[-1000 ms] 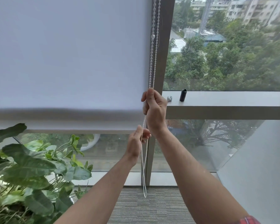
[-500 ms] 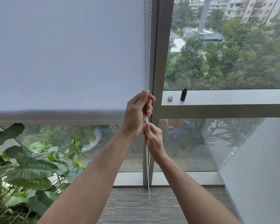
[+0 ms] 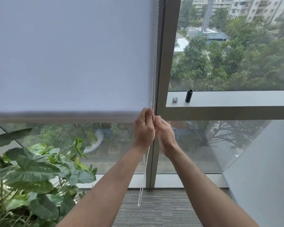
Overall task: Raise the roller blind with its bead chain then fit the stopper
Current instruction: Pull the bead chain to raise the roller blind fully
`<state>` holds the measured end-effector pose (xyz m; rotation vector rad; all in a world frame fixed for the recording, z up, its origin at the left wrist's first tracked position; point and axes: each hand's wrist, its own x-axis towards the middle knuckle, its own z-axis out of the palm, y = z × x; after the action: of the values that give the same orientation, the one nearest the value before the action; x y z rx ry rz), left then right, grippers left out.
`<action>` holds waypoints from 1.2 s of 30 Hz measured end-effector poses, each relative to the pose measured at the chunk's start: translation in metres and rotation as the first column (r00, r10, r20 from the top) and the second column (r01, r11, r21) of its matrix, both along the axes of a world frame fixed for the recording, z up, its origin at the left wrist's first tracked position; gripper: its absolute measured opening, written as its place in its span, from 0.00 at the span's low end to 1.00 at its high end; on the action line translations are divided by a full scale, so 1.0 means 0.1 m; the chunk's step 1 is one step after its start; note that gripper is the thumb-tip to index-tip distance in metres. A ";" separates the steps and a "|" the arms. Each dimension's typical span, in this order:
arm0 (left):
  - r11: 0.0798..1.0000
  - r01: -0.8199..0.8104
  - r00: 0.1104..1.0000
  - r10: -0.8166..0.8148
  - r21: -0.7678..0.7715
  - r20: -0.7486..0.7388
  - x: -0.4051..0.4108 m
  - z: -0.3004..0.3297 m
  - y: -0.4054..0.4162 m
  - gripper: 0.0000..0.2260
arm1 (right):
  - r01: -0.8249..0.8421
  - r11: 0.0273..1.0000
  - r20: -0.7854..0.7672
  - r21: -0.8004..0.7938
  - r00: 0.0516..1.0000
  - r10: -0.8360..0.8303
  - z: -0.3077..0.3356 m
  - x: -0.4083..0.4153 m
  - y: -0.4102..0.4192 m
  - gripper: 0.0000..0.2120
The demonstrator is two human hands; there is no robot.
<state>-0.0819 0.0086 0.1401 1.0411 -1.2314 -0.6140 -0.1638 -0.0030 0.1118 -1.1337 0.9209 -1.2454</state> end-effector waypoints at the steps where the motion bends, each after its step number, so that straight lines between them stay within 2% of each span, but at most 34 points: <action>1: 1.000 0.001 1.000 -0.001 0.011 0.004 0.02 -0.08 0.01 0.16 | 0.019 1.000 0.000 -0.001 1.000 -0.019 0.08 -0.02 -0.02 0.18; 3: 0.999 0.019 1.000 -0.019 0.033 0.008 0.07 -0.22 0.03 0.16 | 0.033 0.999 0.034 -0.037 0.999 -0.031 0.30 -0.02 -0.03 0.20; 6: 0.997 0.067 0.998 -0.066 0.050 -0.008 0.05 -0.33 0.05 0.15 | -0.053 0.986 0.125 -0.161 0.989 0.074 0.73 0.07 -0.01 0.21; 9: 0.996 0.061 0.998 -0.062 0.062 0.005 -0.03 -0.36 0.05 0.16 | -0.026 0.962 0.099 -0.271 0.994 0.054 1.03 0.22 -0.01 0.20; 13: 0.997 0.065 0.997 -0.067 0.051 0.029 0.04 -0.42 0.03 0.15 | 0.121 0.949 0.181 -0.290 0.981 -0.070 0.98 0.29 0.00 0.22; 16: 0.991 0.130 0.991 -0.131 0.038 0.012 0.09 -0.42 0.03 0.14 | 0.130 0.931 0.216 -0.342 0.975 -0.057 0.91 0.30 0.01 0.21; 20: 0.976 0.214 0.974 -0.210 0.046 -0.090 0.14 -0.44 0.05 0.15 | 0.142 0.917 0.190 -0.373 0.979 -0.075 0.89 0.33 0.01 0.21; 25: 0.999 0.009 0.988 -0.003 0.039 -0.156 0.23 -0.30 0.01 0.17 | 0.120 0.924 0.188 -0.363 0.981 -0.053 0.74 0.33 0.01 0.20; 27: 1.000 -0.023 0.987 0.022 -0.004 -0.156 0.28 -0.11 -0.05 0.18 | 0.098 0.927 0.189 -0.362 0.982 -0.030 0.58 0.32 0.00 0.21; 29: 0.996 0.008 0.992 -0.019 -0.083 -0.125 0.31 0.12 -0.09 0.17 | 0.104 0.941 0.156 -0.321 0.986 -0.056 0.41 0.30 0.01 0.21; 32: 0.973 0.161 0.980 -0.178 -0.167 -0.089 0.29 0.49 -0.10 0.15 | 0.122 0.953 0.076 -0.276 0.992 -0.105 0.18 0.30 0.05 0.21; 34: 0.944 0.265 0.959 -0.280 -0.198 -0.051 0.22 0.66 -0.08 0.12 | 0.115 0.957 0.060 -0.265 0.993 -0.102 0.09 0.30 0.09 0.22; 36: 0.936 0.296 0.949 -0.311 -0.191 -0.055 0.17 0.73 -0.08 0.09 | 0.081 0.965 0.081 -0.248 0.995 -0.062 0.06 0.31 0.12 0.22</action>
<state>-0.0652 0.0008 0.2127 0.6706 -1.3584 -0.7601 -0.1327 0.0094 0.1174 -1.2523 0.7694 -1.4850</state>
